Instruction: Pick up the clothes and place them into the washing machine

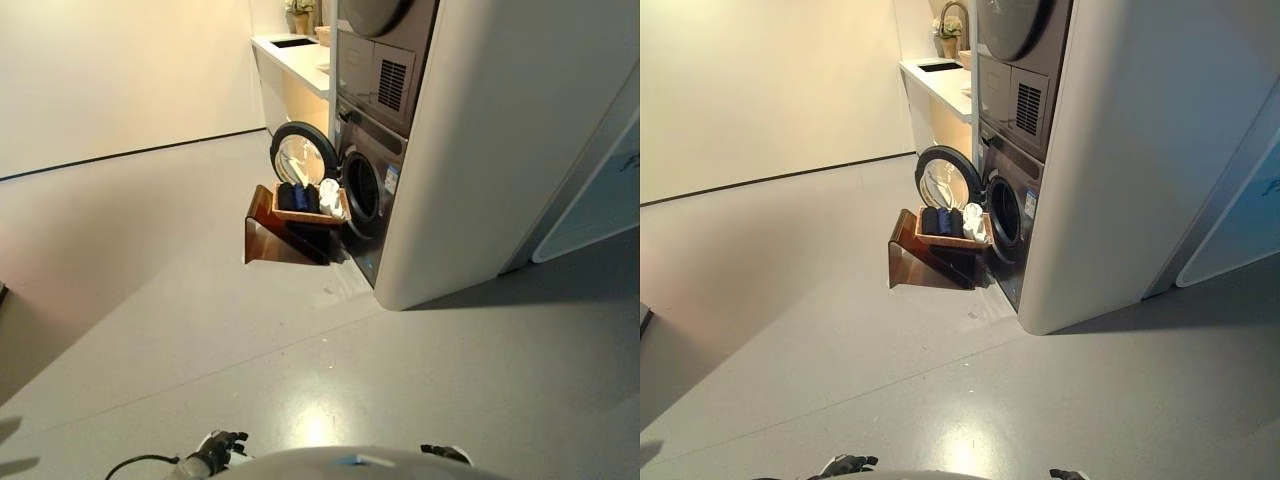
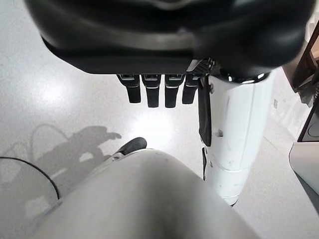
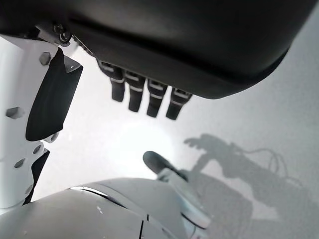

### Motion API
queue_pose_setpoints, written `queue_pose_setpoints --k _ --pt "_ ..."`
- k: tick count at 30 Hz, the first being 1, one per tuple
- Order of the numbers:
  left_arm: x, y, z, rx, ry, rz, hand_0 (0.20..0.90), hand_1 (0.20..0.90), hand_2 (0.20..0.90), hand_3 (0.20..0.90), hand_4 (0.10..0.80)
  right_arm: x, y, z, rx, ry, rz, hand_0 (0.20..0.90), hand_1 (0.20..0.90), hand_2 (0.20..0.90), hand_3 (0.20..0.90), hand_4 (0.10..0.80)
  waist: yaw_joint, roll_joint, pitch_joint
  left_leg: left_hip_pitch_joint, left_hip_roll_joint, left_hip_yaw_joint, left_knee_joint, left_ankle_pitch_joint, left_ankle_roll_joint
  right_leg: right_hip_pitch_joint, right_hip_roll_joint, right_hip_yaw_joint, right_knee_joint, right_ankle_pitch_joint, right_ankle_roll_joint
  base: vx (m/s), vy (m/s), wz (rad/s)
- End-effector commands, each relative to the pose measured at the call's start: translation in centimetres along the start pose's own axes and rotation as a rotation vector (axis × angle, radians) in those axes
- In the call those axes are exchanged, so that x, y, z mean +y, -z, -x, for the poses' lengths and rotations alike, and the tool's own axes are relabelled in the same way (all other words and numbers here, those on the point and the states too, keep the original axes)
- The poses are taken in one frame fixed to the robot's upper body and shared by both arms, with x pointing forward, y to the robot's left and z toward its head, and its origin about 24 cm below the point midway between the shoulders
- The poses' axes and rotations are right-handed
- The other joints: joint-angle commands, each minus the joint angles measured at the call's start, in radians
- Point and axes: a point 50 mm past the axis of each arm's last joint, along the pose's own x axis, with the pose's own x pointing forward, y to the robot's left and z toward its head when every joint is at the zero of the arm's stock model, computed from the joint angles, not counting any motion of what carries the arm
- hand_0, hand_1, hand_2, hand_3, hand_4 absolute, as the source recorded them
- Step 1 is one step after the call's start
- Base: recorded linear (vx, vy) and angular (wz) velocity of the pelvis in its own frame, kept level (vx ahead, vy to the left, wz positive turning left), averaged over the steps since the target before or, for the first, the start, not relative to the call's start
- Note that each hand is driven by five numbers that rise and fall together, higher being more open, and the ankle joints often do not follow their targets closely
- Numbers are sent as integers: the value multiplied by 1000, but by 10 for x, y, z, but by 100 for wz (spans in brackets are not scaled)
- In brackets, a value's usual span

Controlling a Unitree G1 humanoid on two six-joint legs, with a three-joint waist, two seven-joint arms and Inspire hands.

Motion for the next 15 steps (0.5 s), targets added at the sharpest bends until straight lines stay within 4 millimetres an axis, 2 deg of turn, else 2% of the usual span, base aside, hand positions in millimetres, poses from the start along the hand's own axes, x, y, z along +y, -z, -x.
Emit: queue_pose_setpoints --k 1,7,12,15 --pt "11 -21 -2 -65 -32 50 900 900 900 900 800 -6 -7 -1 13 4 108 900 900 900 900 800 -15 -46 20 30 -28 -23 -1 -95 -38 52 -75 -12 -2 -94 70 0 0 0" --pt "12 -16 -2 -35 -47 84 900 900 900 900 800 -6 -8 -1 11 7 112 900 900 900 900 800 -12 -47 20 30 -27 -25 -1 -93 -40 55 -74 -16 -2 -95 68 0 0 0" --pt "-3 2 -1 66 30 80 900 900 900 900 800 -3 -5 -1 26 -18 139 900 900 900 900 800 -14 -50 15 35 -25 -23 -1 -94 -40 62 -71 -18 -2 -99 66 0 0 0" --pt "-5 7 0 79 36 66 900 900 900 900 800 -1 -1 0 44 -29 144 900 900 900 900 800 -11 -52 11 39 -24 -21 -1 -97 -39 64 -70 -19 -2 -100 66 0 0 0"
